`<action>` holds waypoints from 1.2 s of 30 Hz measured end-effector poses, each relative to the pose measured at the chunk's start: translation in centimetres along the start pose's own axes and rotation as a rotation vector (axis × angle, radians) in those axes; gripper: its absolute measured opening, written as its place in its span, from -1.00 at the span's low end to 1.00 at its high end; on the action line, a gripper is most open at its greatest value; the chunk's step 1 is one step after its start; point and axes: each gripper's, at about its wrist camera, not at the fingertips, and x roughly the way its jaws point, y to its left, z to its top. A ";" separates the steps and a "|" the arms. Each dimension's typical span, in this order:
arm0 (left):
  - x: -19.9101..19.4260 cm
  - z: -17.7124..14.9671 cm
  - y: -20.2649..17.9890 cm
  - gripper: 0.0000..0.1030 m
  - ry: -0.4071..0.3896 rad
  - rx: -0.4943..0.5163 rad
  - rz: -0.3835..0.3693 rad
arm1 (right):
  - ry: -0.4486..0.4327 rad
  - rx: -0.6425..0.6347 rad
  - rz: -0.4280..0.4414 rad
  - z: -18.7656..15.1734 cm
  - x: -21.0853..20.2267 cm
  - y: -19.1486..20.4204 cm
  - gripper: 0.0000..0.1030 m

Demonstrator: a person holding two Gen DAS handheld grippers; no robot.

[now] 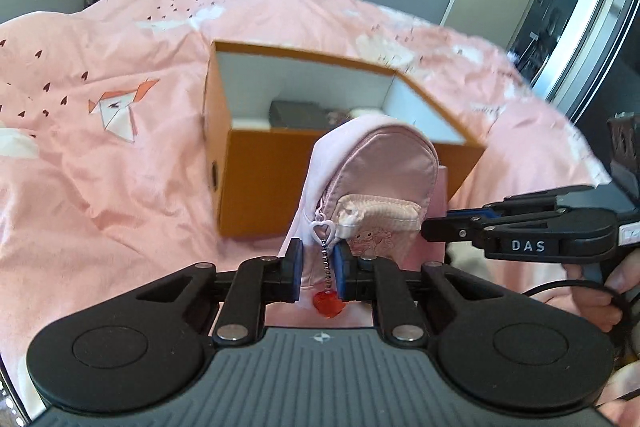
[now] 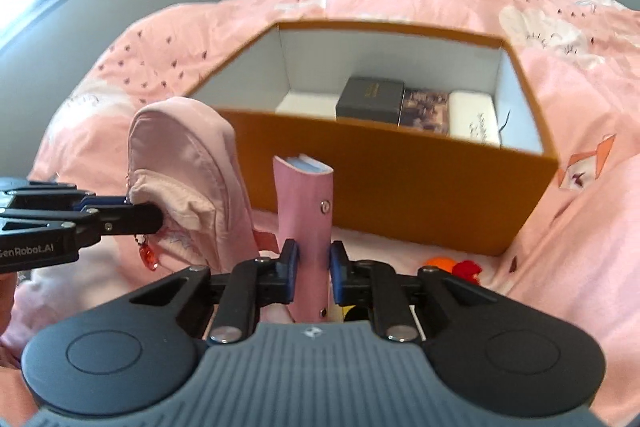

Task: Organize objects
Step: 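Lift and carry the pink backpack and pink wallet over the orange box with both grippers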

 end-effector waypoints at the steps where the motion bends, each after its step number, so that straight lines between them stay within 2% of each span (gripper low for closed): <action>1: -0.3 0.3 -0.2 -0.66 -0.007 -0.012 -0.014 | -0.013 -0.002 0.000 0.2 -0.7 0.0 -0.66; 8: -1.4 3.5 -1.6 -0.66 -0.069 -0.049 -0.073 | -0.109 -0.028 0.003 3.3 -5.2 -0.2 -0.68; 14: -1.0 6.9 -1.5 -0.66 -0.136 -0.099 -0.052 | -0.190 -0.047 -0.013 7.1 -7.4 -0.9 -0.69; 19: 0.0 9.2 -1.1 -0.66 -0.176 -0.131 -0.051 | -0.236 -0.024 -0.053 10.5 -7.1 -2.1 -0.70; 24: 1.5 11.3 -0.1 -0.66 -0.155 -0.144 -0.045 | -0.196 0.084 -0.031 13.1 -4.6 -4.1 -0.70; 29: 3.6 13.2 1.7 -0.66 -0.090 -0.162 -0.032 | -0.083 0.125 -0.059 14.4 0.0 -5.5 -0.70; 33: 5.0 13.6 2.2 -0.66 -0.044 -0.148 -0.029 | 0.011 0.130 -0.072 14.1 3.3 -6.3 -0.71; 36: 6.2 13.6 2.5 -0.66 -0.012 -0.155 -0.049 | 0.051 0.152 -0.032 14.6 4.9 -6.9 -0.71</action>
